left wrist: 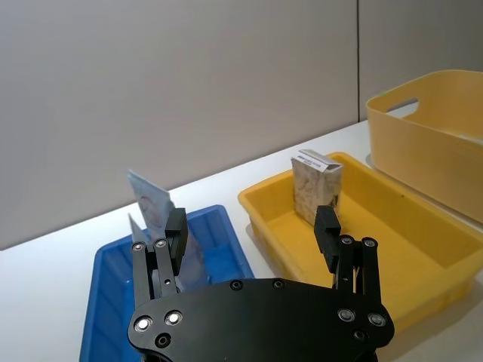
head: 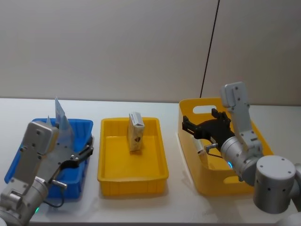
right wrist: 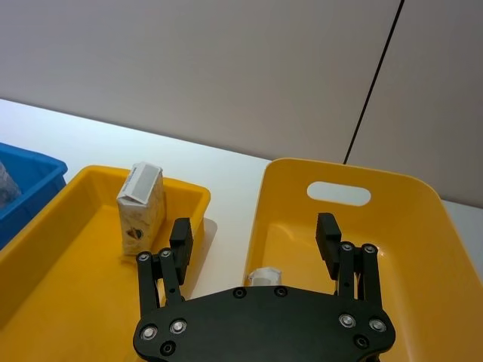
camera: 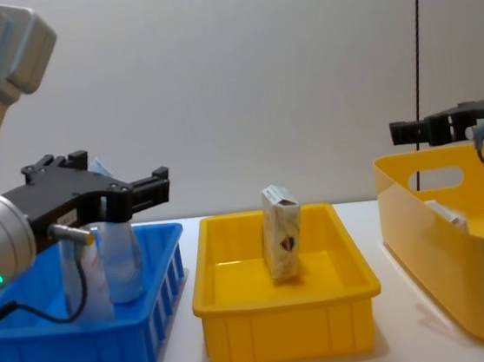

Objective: Bimanual collaborative sorting of washing and personal care products

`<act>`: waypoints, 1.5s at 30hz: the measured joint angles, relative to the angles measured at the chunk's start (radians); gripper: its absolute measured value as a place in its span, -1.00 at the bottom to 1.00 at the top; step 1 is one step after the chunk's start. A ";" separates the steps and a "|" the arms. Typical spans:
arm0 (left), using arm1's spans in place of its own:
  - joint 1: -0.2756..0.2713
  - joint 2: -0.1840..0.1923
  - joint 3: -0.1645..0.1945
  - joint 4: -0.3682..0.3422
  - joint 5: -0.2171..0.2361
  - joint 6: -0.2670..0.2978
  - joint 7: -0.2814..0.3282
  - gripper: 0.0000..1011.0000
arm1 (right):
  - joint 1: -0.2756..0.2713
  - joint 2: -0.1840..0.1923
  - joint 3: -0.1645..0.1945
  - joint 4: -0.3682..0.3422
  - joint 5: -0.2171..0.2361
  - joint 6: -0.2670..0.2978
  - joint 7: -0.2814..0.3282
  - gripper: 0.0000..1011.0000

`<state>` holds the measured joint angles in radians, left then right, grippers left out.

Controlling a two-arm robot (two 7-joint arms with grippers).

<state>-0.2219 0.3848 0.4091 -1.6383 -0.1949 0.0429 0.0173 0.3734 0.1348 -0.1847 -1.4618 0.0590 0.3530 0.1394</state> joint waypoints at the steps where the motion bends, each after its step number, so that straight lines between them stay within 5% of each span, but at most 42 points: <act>1: 0.001 -0.001 -0.004 0.000 -0.002 0.003 0.002 0.98 | -0.001 0.000 0.000 -0.002 0.000 -0.001 0.002 0.99; 25: -0.015 -0.054 -0.106 0.107 -0.072 0.048 0.032 0.98 | -0.005 0.000 0.000 -0.010 0.003 -0.008 0.009 0.99; 45: -0.110 -0.102 -0.125 0.287 -0.101 0.043 -0.027 0.98 | -0.005 0.000 0.000 -0.010 0.003 -0.009 0.010 0.99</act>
<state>-0.3315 0.2826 0.2839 -1.3517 -0.2955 0.0859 -0.0100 0.3683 0.1348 -0.1847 -1.4723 0.0616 0.3444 0.1497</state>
